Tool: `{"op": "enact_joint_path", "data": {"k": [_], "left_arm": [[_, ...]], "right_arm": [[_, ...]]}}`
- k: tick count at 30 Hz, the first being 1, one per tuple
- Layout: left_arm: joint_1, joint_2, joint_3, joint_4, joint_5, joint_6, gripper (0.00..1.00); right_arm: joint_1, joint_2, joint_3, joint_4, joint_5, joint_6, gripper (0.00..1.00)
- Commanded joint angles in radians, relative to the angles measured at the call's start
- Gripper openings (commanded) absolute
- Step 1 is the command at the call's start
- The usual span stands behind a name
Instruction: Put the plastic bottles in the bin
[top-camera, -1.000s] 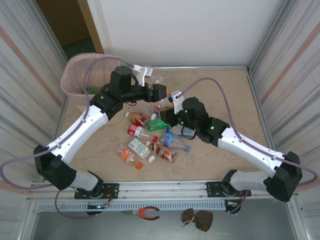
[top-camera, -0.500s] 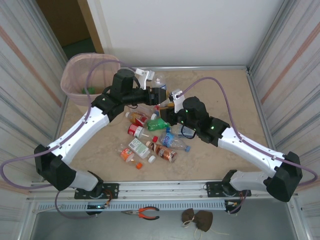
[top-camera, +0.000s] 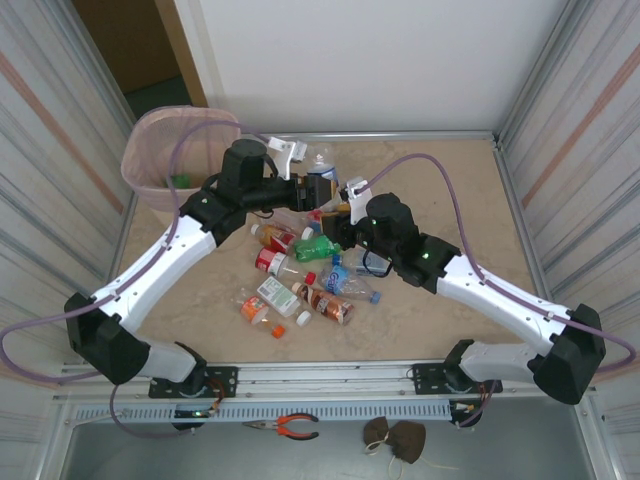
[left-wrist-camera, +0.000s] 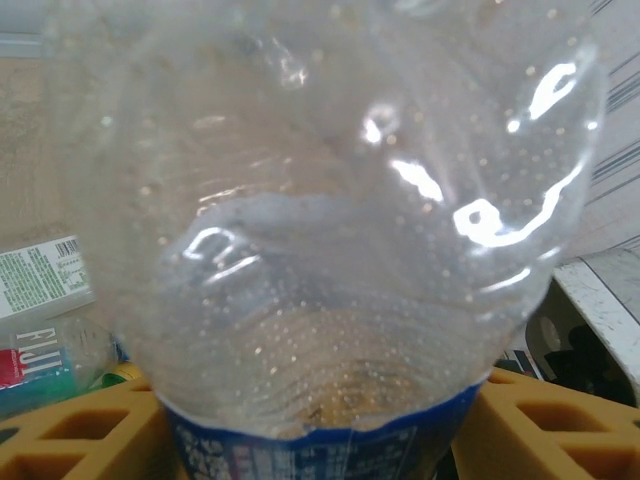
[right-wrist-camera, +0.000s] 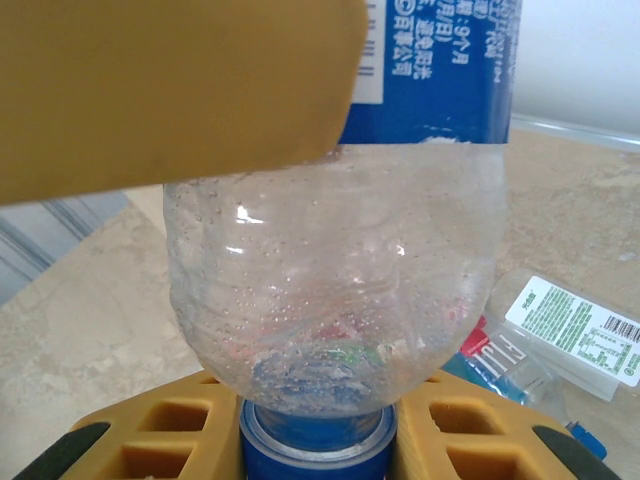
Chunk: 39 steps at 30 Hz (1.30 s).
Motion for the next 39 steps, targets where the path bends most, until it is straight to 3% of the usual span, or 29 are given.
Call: {"op": "enact_joint_path", "data": {"k": [1,7,10,15,21,30,39], "left_arm": [[-0.004,-0.036,-0.006,0.027,-0.005,0.009,0.60],[-0.003,-0.035,-0.008,0.038,-0.002,0.006,0.57],[-0.003,-0.033,-0.005,0.036,-0.004,0.011,0.57],[-0.001,-0.028,0.027,-0.002,-0.029,0.054,0.57],[0.065,-0.015,0.101,-0.086,-0.024,0.129,0.57],[0.319,-0.010,0.209,-0.175,0.066,0.181,0.56],[0.593,0.013,0.255,-0.144,0.038,-0.007,0.58]], "right_arm": [[-0.009,-0.024,0.018,0.027,0.012,0.001,0.12],[-0.008,-0.024,0.019,0.023,0.004,0.001,0.17],[-0.008,-0.031,0.022,0.017,0.005,0.000,0.28],[-0.008,-0.064,0.023,-0.014,0.015,0.004,0.56],[-0.006,-0.155,-0.006,-0.066,0.054,0.005,0.65],[-0.008,-0.299,-0.056,-0.145,0.149,0.000,0.69],[-0.009,-0.331,-0.068,-0.160,0.170,0.001,0.70]]}}
